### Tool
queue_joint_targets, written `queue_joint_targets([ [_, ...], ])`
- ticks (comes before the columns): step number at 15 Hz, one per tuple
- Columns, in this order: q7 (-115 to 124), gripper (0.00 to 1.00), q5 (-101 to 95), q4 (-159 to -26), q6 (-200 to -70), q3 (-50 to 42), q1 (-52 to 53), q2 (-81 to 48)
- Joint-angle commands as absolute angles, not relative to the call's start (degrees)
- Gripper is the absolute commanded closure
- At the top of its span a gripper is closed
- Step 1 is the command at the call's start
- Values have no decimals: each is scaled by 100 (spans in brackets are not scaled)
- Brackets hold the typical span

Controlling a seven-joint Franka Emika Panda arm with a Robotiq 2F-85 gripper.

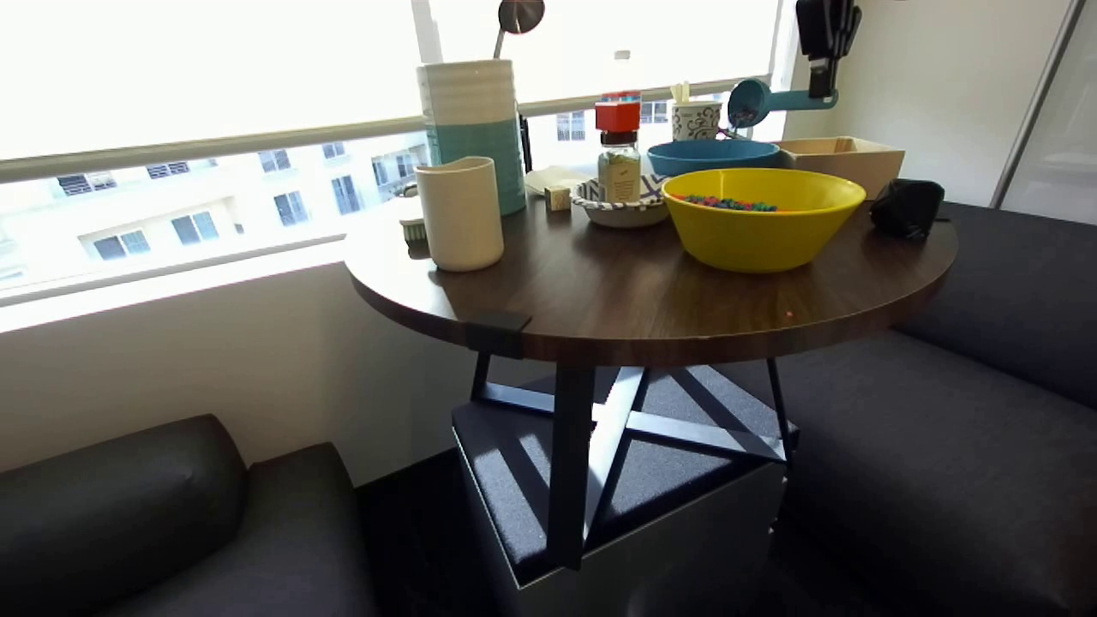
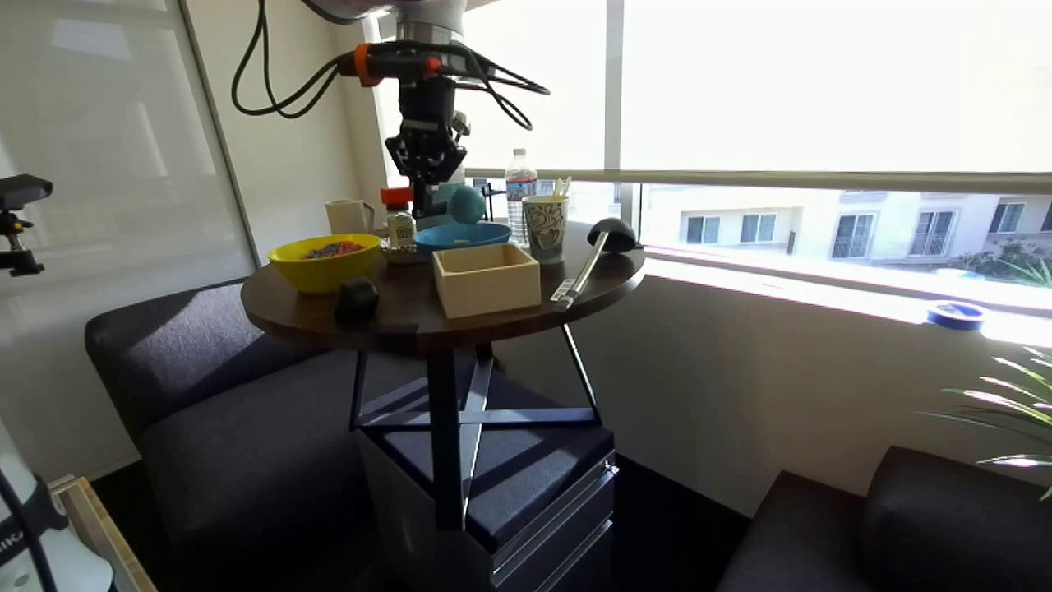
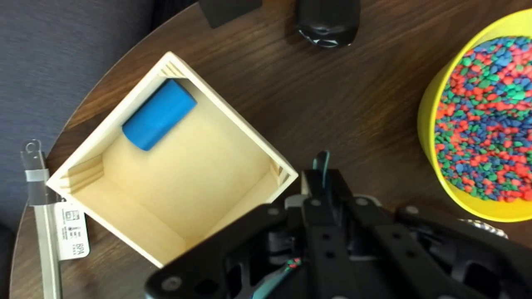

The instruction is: Use the measuring spoon to place contents from the yellow bowl into the blue bowl.

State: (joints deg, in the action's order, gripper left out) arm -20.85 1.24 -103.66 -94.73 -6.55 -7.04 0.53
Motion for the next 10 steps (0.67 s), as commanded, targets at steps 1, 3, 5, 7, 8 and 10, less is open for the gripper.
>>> queue_joint_targets([
  [1, -2031, 98, -549, -10761, -9894, -520, -549, 369],
  [3, -2028, 98, -855, -10915, -10156, -467, -492, 432],
  [5, -2023, 98, -1202, -11120, -10492, -410, -437, 523],
  [7, -2014, 98, -1478, -11287, -10796, -364, -390, 583],
  [8, -2009, 98, -1599, -11376, -10943, -344, -370, 616],
  [10, -1996, 98, -1867, -11537, -11188, -306, -339, 683],
])
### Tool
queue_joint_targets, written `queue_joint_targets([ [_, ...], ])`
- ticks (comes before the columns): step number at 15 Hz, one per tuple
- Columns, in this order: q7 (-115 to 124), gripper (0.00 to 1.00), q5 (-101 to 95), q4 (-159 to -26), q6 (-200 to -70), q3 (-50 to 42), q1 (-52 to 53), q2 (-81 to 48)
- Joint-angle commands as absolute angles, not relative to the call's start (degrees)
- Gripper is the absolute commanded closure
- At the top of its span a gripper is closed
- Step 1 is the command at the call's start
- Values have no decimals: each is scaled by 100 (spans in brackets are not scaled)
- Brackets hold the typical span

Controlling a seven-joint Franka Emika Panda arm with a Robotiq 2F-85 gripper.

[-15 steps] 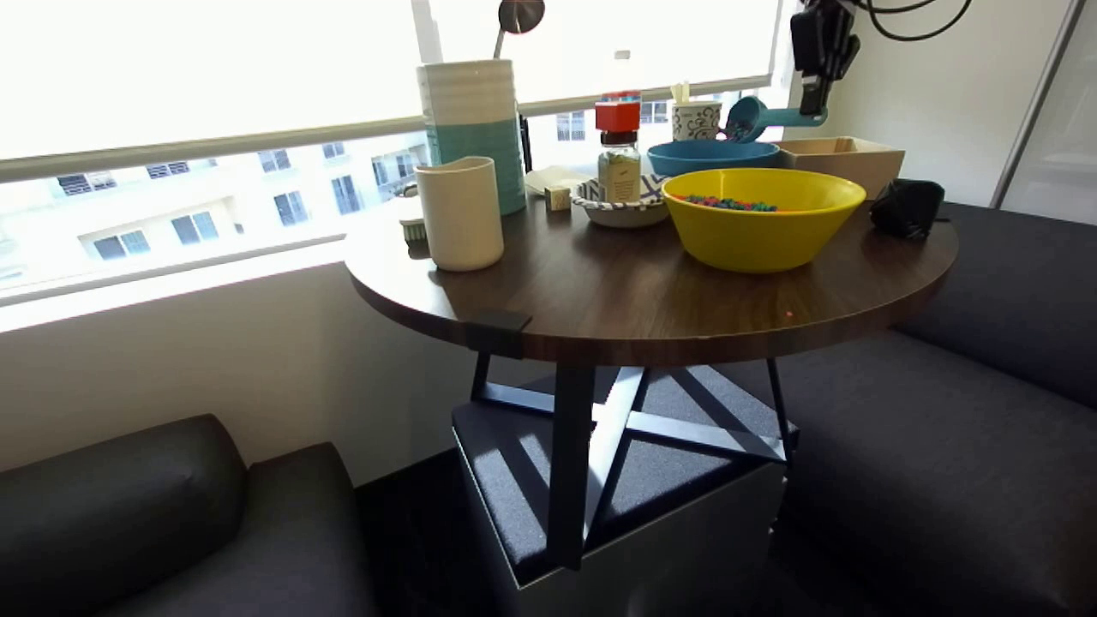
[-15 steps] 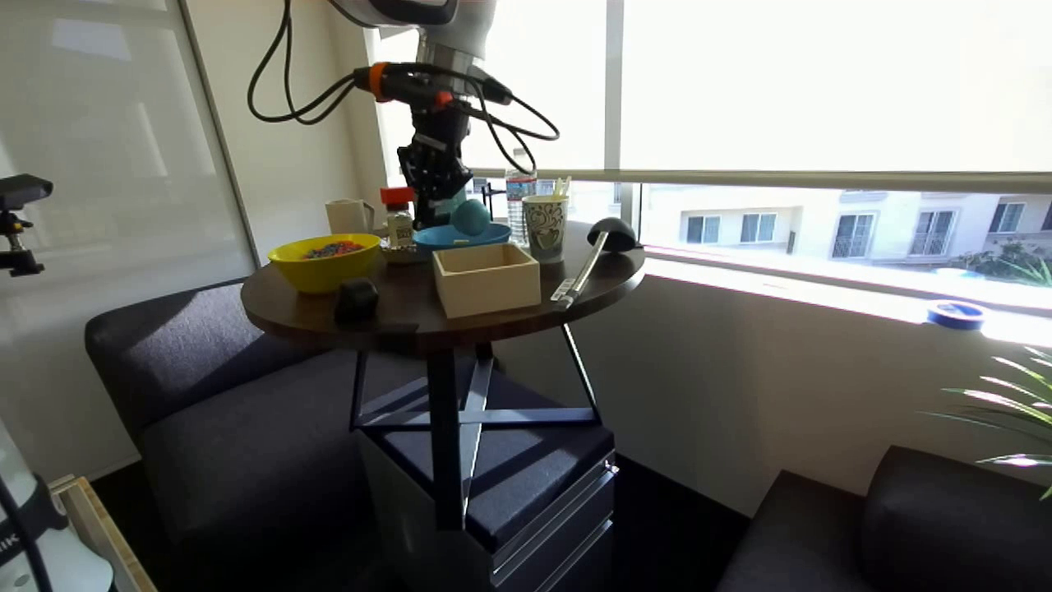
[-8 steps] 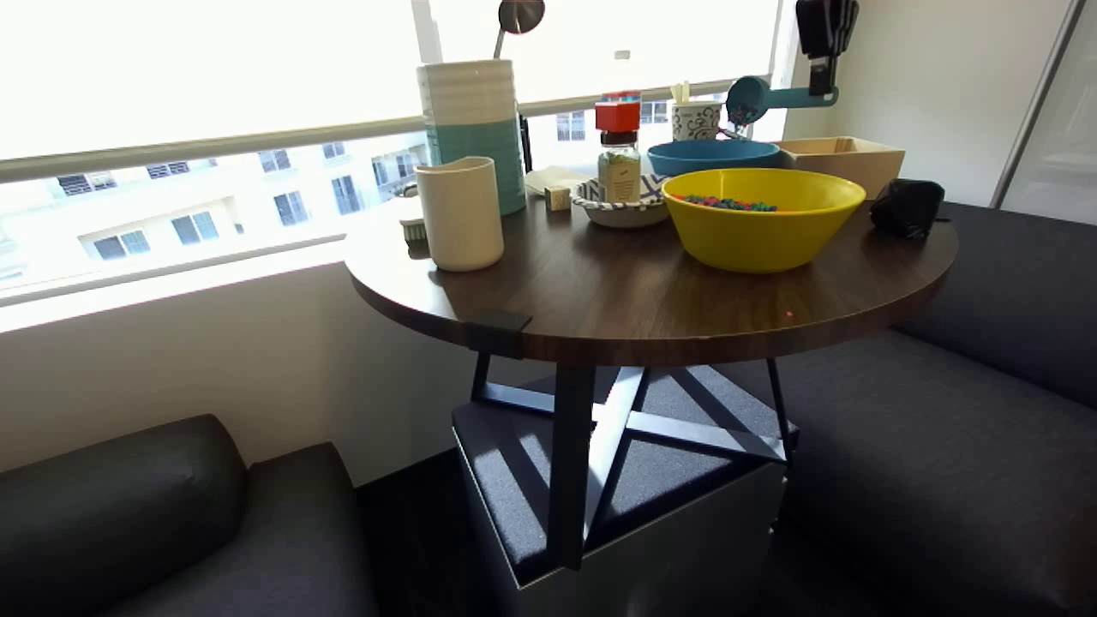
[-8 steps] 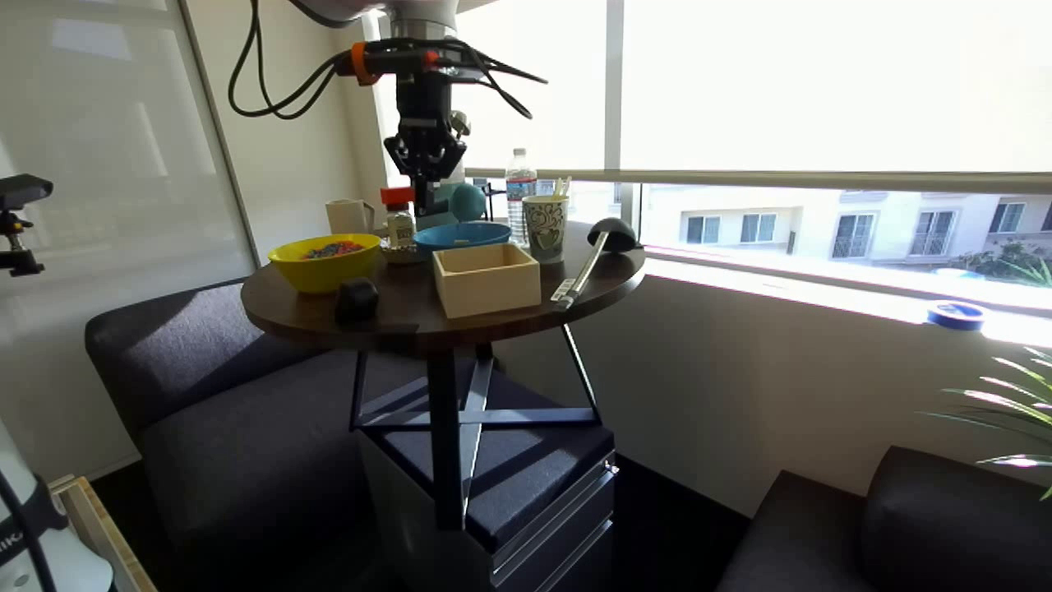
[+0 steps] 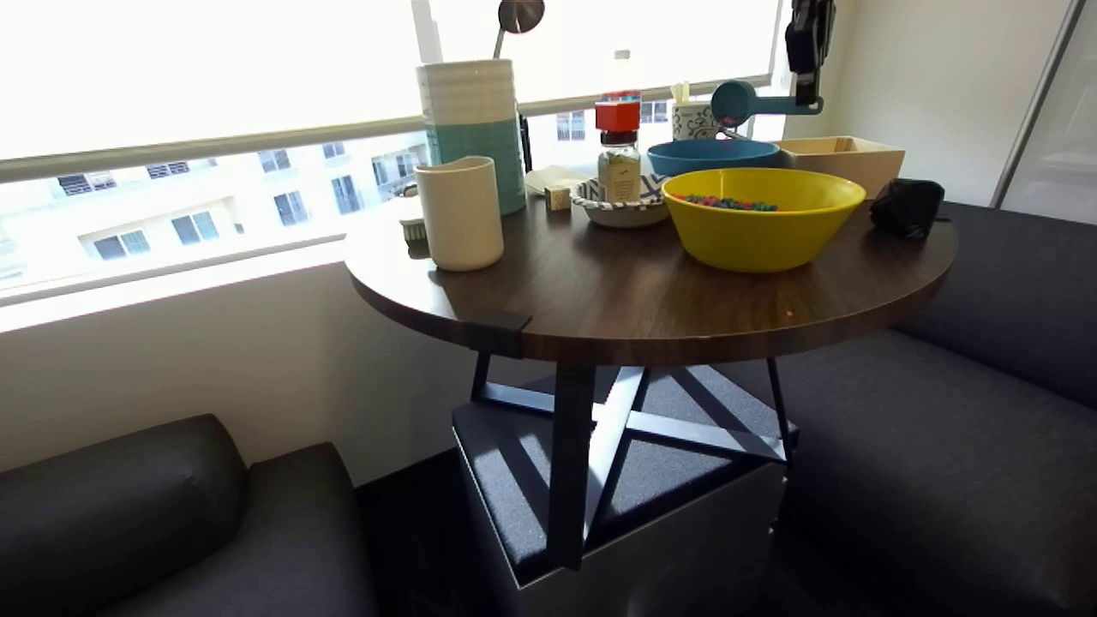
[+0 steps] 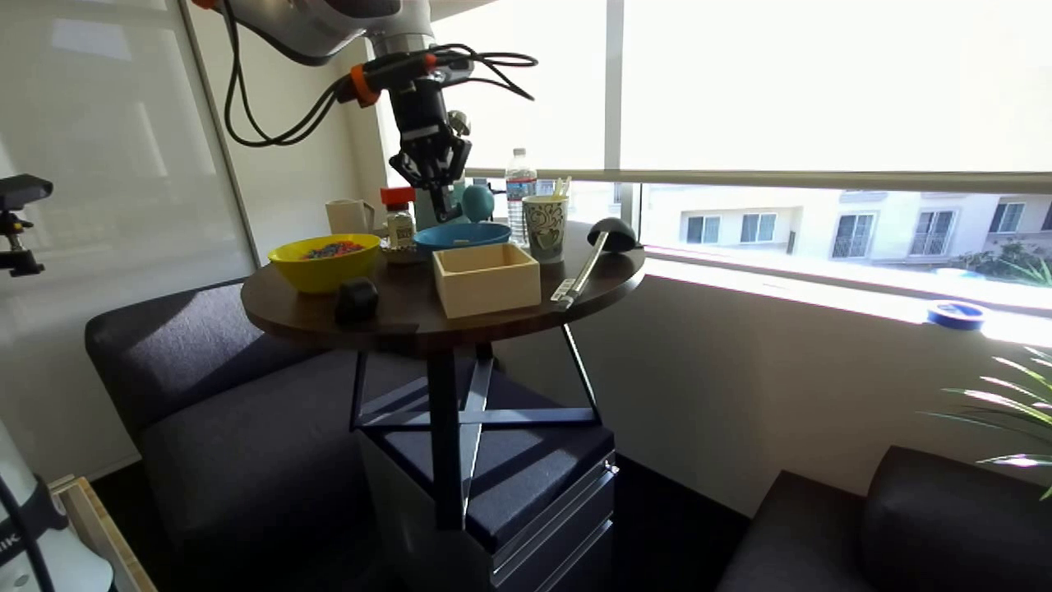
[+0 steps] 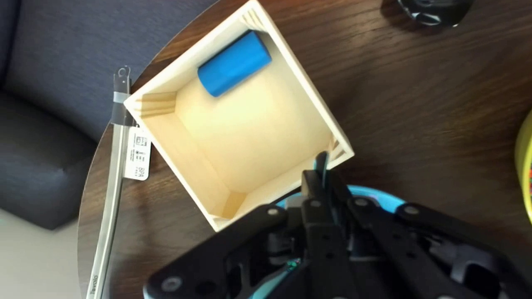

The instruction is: Use the measuring spoon to place contents from the yellow bowl into the blue bowl.

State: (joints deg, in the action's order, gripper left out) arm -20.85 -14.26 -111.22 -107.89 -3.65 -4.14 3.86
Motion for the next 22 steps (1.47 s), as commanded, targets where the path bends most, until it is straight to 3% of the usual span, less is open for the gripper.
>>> queue_joint_targets([
  [1, -2018, 98, -1989, -11597, -11269, -290, -329, 712],
  [13, -2063, 98, -3004, -12226, -11982, -176, -270, 1087],
  [22, -4077, 98, 22, -11588, -10368, -816, -259, 1223],
])
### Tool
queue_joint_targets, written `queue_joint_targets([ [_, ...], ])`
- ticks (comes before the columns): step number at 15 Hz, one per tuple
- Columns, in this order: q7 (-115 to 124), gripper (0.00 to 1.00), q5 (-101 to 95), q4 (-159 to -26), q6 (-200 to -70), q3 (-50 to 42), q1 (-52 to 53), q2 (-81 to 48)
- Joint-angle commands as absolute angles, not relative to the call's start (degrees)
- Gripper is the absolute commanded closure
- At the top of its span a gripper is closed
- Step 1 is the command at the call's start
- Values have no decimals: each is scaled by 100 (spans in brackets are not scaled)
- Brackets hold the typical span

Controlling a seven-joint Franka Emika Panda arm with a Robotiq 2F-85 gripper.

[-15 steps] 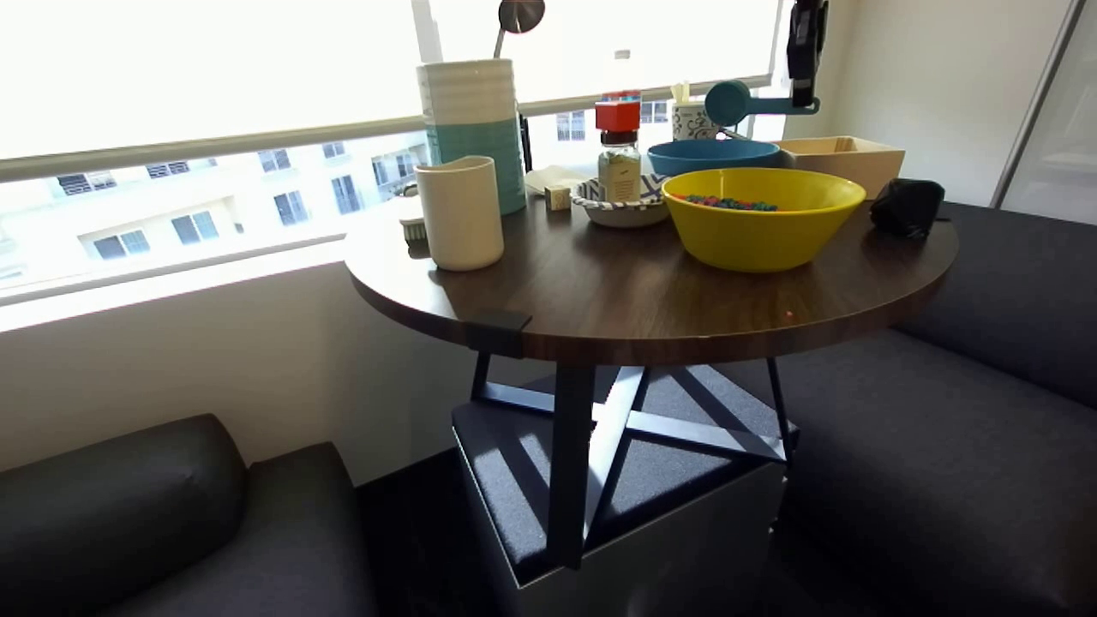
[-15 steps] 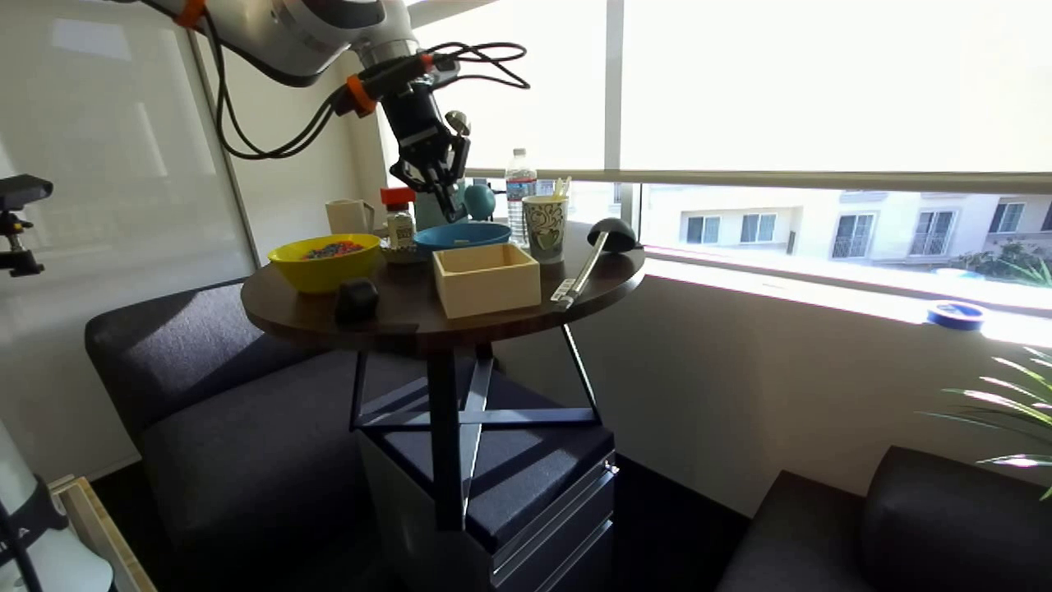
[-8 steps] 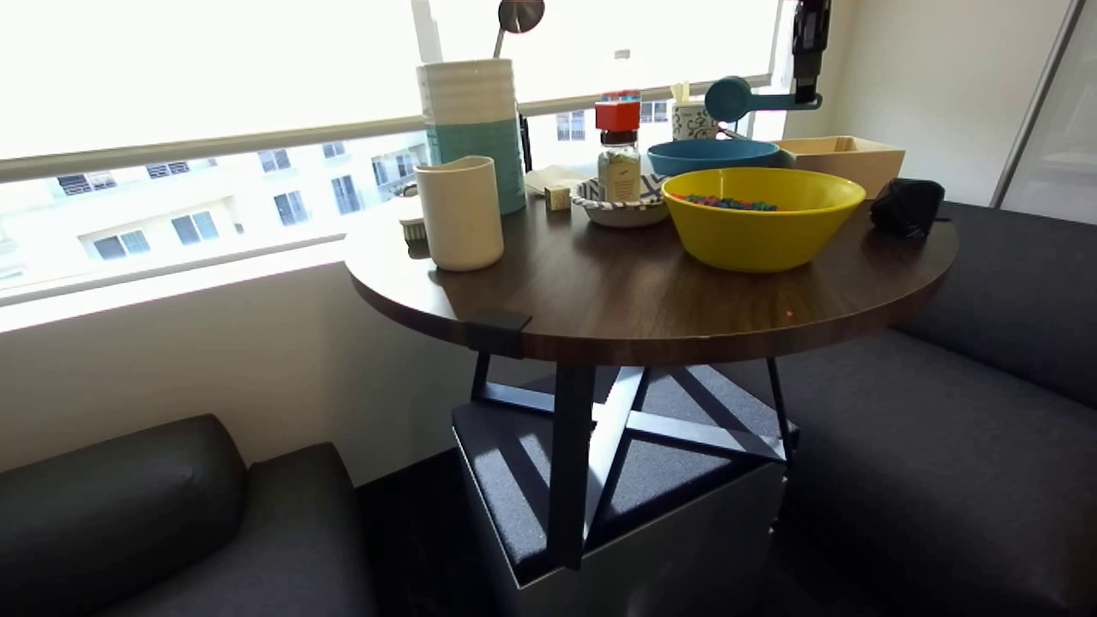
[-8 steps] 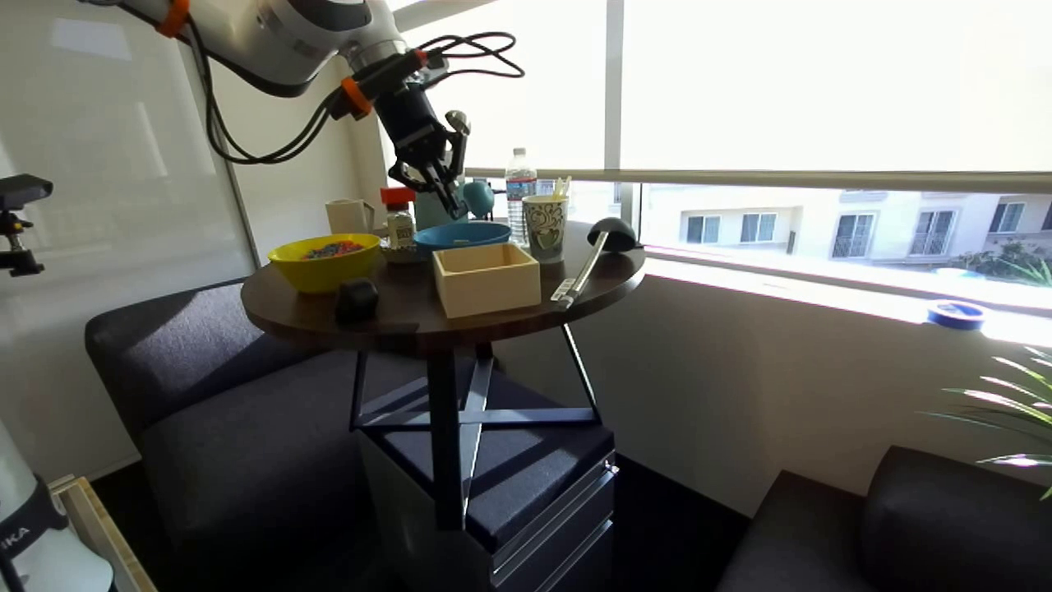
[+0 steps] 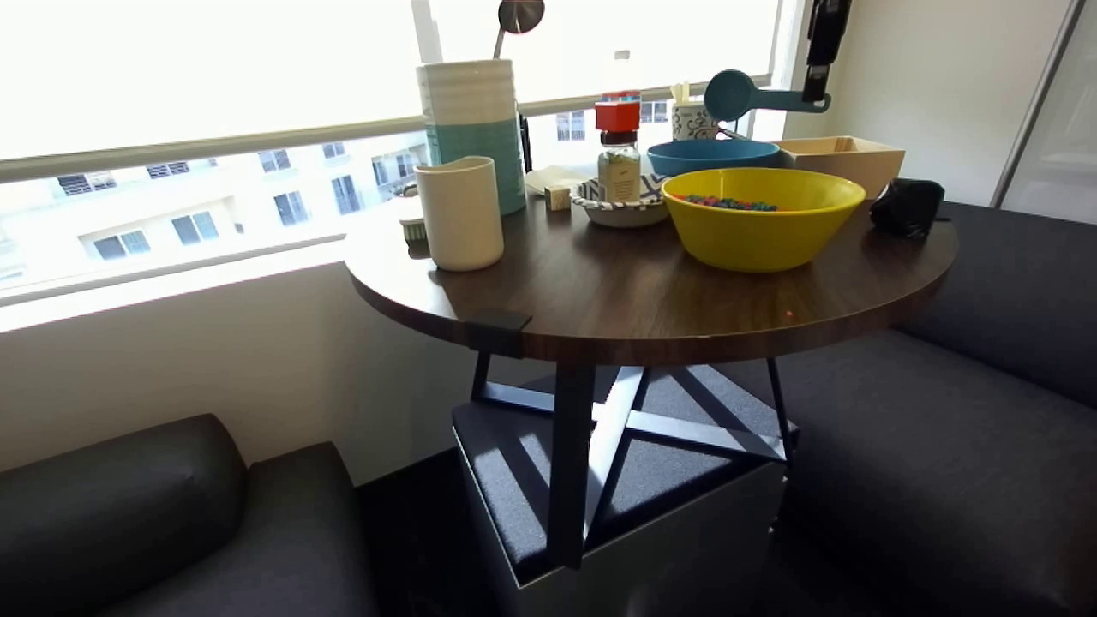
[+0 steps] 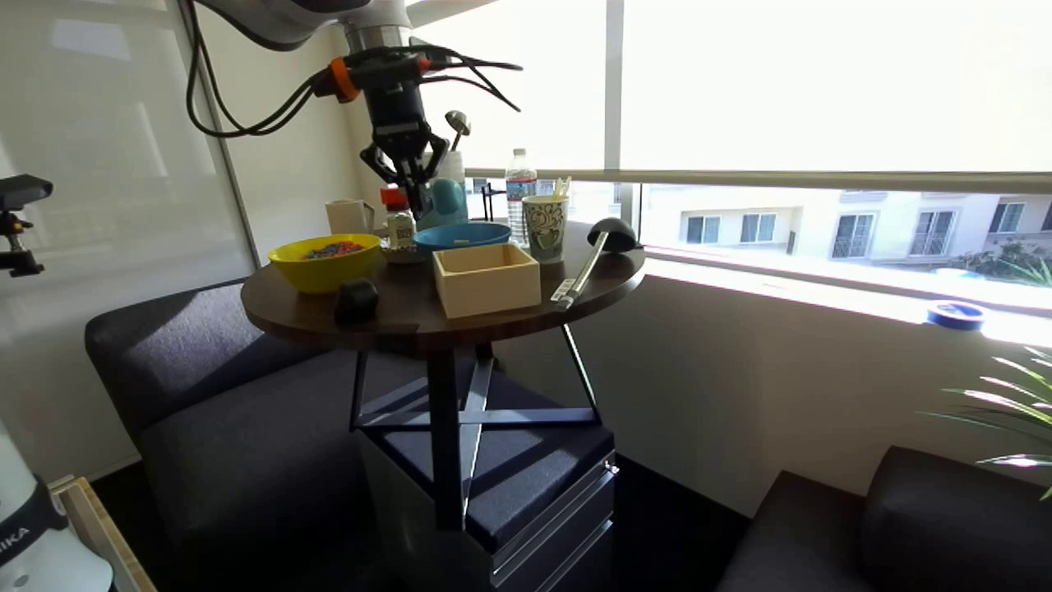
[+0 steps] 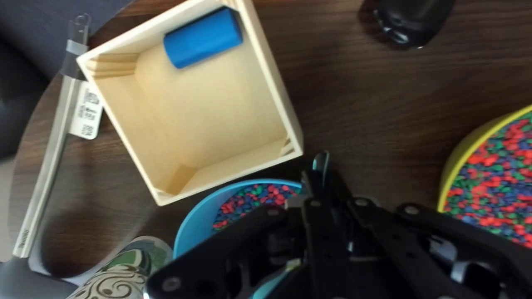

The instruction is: Use the measuring spoon to place contents from the yellow bowl into the blue bowl.

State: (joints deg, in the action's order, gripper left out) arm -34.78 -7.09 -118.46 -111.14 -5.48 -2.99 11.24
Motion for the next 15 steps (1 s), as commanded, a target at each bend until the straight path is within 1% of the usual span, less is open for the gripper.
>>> queue_joint_targets([
  [1, -4281, 98, 232, -11500, -10021, -901, -274, 1227],
  [5, -4782, 98, 938, -11181, -8756, -1132, -309, 1086],
  [9, -4879, 98, 1579, -10979, -7655, -1166, -317, 818],
  [15, -4284, 98, 2302, -10828, -6507, -1088, -470, 94],
])
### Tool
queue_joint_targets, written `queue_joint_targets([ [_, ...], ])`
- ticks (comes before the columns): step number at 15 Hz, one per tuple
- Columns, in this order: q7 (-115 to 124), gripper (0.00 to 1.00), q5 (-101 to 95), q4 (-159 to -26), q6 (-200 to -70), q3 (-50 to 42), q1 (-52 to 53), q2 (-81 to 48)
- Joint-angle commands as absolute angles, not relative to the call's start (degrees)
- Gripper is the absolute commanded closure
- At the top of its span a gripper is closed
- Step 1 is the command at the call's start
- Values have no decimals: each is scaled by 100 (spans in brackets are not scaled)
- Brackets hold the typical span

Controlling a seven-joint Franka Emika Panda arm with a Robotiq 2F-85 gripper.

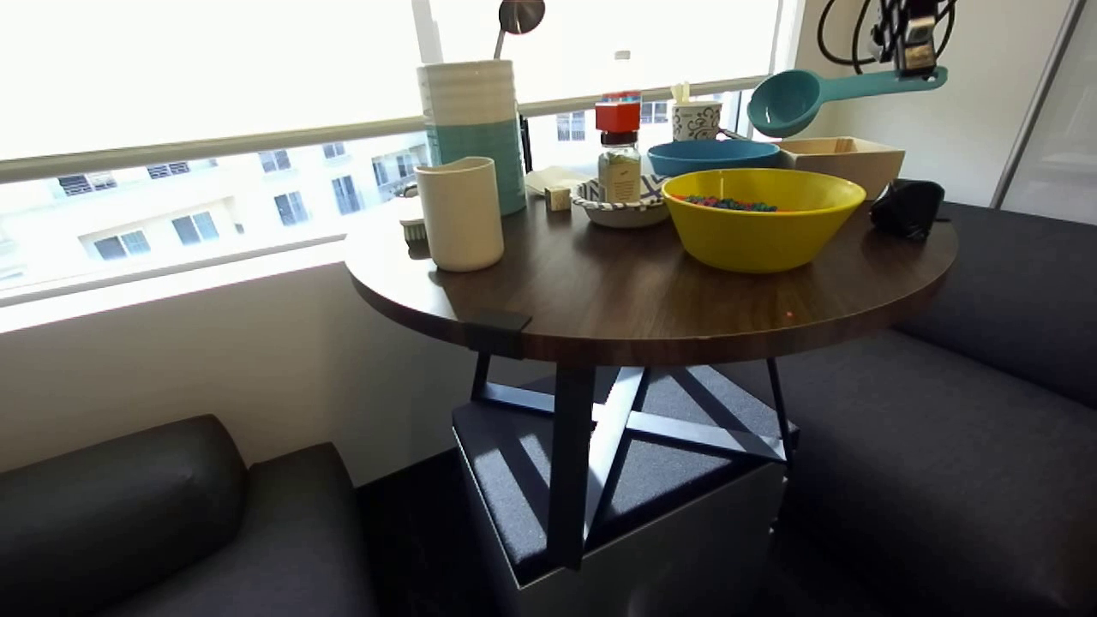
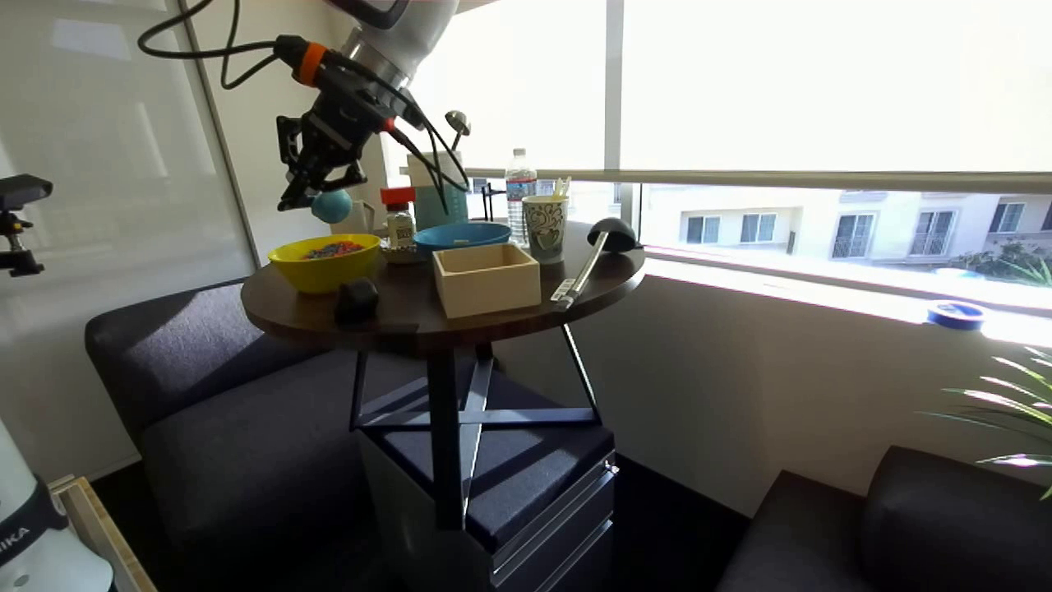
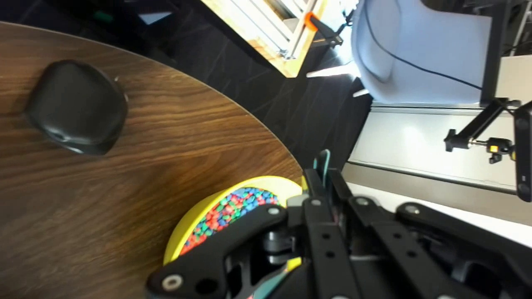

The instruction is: Use the measuring spoon to place contents from the yellow bowl into the blue bowl.

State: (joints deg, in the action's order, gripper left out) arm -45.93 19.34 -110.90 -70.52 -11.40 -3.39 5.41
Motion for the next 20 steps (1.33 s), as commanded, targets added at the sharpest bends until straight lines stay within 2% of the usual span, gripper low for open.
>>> queue_joint_targets([
  [1, -4209, 98, 2399, -10785, -6310, -1084, -507, -50],
  [5, -3569, 98, 2787, -10720, -5893, -1051, -664, -506],
  [11, -3192, 98, 2771, -10816, -6260, -927, -719, -718],
  [12, -3178, 96, 2735, -10813, -6299, -911, -721, -736],
  [13, -3150, 68, 2730, -10819, -6337, -903, -724, -738],
  [14, -3125, 67, 2691, -10827, -6411, -895, -721, -726],
  [20, -3027, 27, 2622, -10802, -6728, -906, -764, -545],
])
